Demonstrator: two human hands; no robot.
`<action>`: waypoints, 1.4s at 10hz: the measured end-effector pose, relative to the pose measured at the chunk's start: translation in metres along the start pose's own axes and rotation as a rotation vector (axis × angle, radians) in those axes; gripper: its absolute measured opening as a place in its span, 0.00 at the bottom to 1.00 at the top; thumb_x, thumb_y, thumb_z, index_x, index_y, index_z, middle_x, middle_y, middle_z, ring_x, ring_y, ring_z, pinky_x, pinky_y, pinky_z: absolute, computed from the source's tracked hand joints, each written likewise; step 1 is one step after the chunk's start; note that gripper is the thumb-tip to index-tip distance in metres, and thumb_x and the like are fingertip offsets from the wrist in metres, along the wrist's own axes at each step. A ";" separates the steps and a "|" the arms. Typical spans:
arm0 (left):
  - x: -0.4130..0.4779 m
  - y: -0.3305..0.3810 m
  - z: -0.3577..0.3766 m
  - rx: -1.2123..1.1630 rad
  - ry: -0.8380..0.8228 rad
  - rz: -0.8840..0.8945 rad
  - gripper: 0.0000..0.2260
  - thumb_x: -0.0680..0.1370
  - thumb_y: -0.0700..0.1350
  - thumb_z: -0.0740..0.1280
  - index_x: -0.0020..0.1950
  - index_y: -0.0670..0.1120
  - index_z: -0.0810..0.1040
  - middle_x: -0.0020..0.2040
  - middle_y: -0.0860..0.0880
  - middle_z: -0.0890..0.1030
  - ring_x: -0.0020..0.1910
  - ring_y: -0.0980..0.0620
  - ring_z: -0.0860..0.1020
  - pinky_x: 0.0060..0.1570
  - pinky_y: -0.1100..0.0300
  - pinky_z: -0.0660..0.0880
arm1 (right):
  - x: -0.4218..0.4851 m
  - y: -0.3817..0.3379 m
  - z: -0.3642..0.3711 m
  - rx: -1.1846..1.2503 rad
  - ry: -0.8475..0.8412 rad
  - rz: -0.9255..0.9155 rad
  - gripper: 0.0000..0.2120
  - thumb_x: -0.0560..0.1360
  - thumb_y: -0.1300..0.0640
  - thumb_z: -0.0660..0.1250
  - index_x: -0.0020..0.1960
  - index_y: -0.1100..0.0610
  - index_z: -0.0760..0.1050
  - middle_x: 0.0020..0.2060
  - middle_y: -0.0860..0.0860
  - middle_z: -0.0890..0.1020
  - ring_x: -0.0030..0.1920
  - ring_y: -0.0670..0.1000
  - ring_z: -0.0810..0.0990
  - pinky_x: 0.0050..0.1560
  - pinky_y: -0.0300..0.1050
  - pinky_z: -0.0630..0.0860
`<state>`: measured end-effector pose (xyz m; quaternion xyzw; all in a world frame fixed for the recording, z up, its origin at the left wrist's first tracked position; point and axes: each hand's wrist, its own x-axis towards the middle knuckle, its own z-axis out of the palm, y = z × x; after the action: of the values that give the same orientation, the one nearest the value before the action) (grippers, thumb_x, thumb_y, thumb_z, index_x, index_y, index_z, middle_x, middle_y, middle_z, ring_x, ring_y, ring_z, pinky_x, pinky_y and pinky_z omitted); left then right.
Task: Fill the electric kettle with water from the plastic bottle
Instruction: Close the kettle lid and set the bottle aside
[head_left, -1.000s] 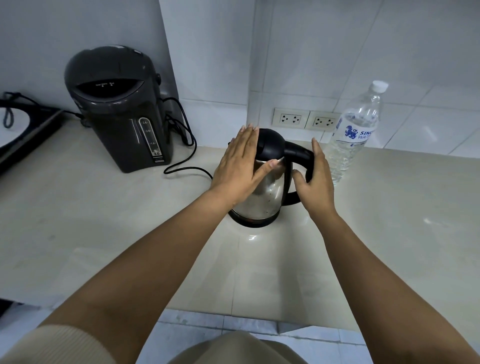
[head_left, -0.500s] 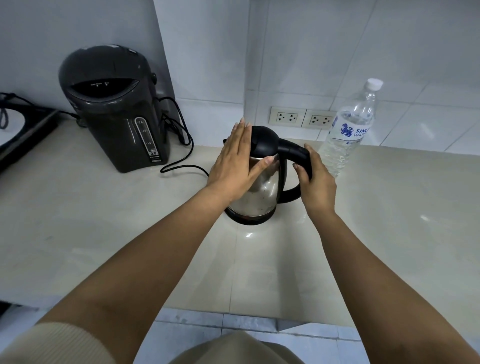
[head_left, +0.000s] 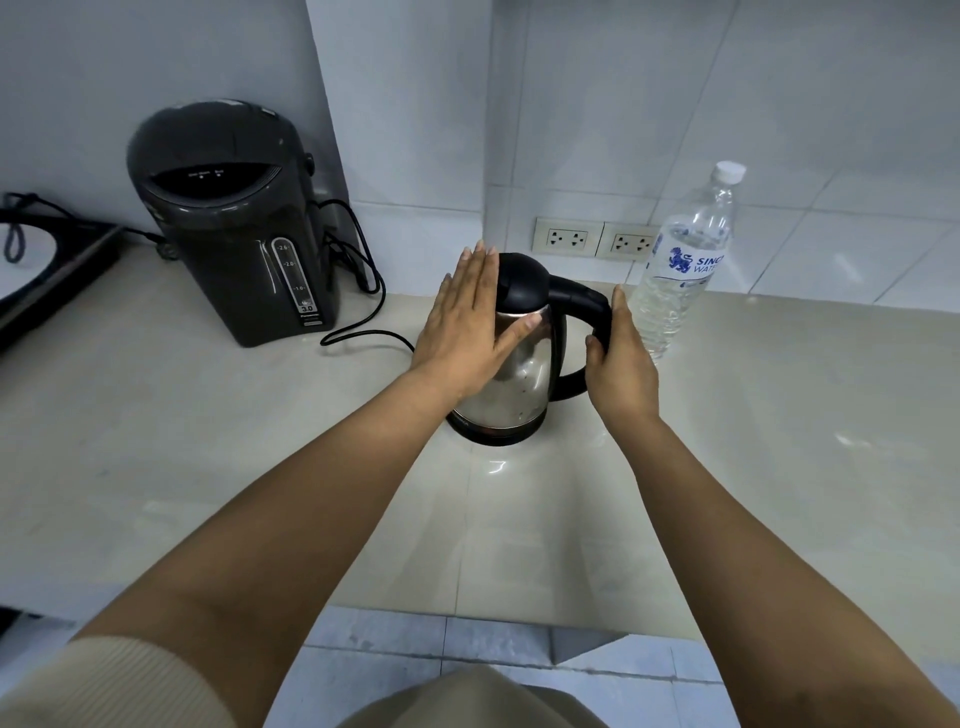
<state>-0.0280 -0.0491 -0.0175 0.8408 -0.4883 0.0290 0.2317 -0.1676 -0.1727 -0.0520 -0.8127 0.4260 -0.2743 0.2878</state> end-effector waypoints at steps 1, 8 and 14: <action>-0.003 0.005 -0.001 0.052 0.018 0.049 0.38 0.80 0.65 0.52 0.80 0.44 0.43 0.80 0.47 0.44 0.79 0.52 0.41 0.77 0.55 0.40 | -0.010 -0.001 0.000 -0.014 0.022 -0.044 0.30 0.80 0.58 0.57 0.78 0.48 0.49 0.75 0.48 0.64 0.68 0.56 0.71 0.60 0.51 0.70; 0.000 0.015 -0.002 0.165 -0.065 0.101 0.37 0.80 0.65 0.51 0.80 0.44 0.42 0.80 0.47 0.43 0.79 0.52 0.41 0.77 0.55 0.40 | -0.006 -0.008 -0.016 -0.368 -0.056 -0.292 0.27 0.83 0.46 0.47 0.79 0.55 0.50 0.78 0.49 0.55 0.78 0.50 0.50 0.77 0.52 0.47; 0.001 0.013 -0.001 0.154 -0.057 0.105 0.38 0.80 0.65 0.52 0.80 0.44 0.43 0.80 0.46 0.44 0.79 0.51 0.43 0.77 0.54 0.42 | -0.010 -0.006 -0.012 -0.280 -0.075 -0.246 0.30 0.81 0.46 0.53 0.79 0.54 0.48 0.78 0.49 0.54 0.78 0.49 0.54 0.76 0.53 0.50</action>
<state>-0.0388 -0.0548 -0.0119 0.8298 -0.5346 0.0546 0.1503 -0.1777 -0.1644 -0.0414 -0.9005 0.3463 -0.2148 0.1518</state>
